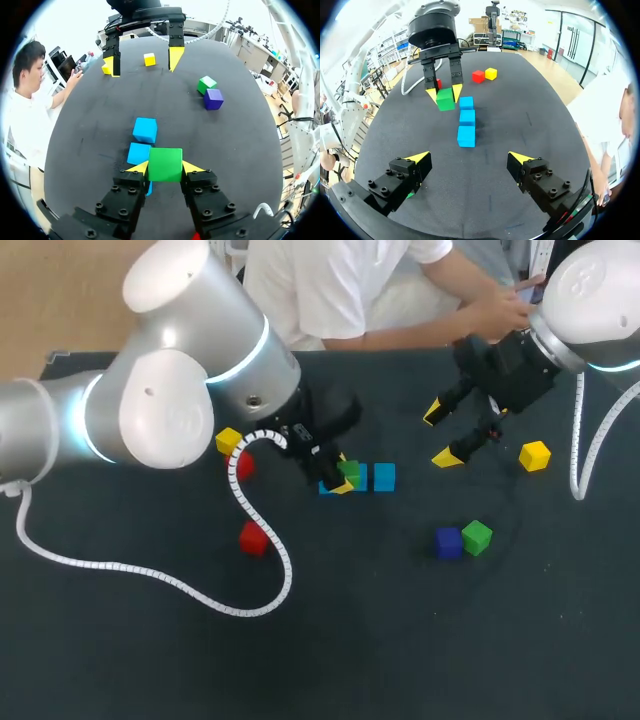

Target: Place the blue cubes, place green cubes on the blue cubes, place the yellow cubes on the green cubes, then place the red cubes on the yellow cubes, and place purple cube on the red cubes.

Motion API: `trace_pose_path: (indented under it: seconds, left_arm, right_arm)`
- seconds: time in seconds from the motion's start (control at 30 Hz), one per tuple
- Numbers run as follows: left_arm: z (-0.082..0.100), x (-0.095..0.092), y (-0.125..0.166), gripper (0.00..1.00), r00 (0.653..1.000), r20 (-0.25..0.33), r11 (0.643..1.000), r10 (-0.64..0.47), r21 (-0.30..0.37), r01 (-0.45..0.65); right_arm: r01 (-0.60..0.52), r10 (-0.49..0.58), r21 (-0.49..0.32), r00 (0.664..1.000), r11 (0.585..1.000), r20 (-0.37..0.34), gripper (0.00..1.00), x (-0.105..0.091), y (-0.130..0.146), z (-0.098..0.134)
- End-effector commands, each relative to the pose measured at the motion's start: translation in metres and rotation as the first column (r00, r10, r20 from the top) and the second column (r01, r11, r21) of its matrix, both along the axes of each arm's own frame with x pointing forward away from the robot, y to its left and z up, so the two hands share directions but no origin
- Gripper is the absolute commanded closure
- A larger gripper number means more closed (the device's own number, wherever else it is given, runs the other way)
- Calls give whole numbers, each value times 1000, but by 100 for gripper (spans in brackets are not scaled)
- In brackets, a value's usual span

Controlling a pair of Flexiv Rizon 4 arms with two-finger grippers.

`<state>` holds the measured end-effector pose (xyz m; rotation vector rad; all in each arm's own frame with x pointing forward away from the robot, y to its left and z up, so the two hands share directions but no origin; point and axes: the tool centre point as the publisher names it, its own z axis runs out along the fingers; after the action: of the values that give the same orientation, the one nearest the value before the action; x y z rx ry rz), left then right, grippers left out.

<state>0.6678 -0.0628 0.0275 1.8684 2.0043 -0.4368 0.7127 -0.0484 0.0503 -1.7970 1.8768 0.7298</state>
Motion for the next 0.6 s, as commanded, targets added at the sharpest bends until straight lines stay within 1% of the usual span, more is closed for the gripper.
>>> trace_pose_path:
  seconds: [0.03, 0.23, 0.6]
  left_arm:
    - [1, -1, 2, 100, 1000, 8, 1000, 3, 5, -3]
    - [1, 2, 2, 100, 1000, 14, 1000, 1, 14, -2]
    - [-1, 9, 2, 100, 1000, 17, 1000, 4, 10, -4]
  right_arm:
    - [1, -1, 1, 1000, 1000, 2, 0, -1, 0, 0]
    - [1, -1, 1, 1000, 1000, 2, 0, -1, 0, 0]
    - [1, -1, 1, 1000, 1000, 2, 0, -1, 0, 0]
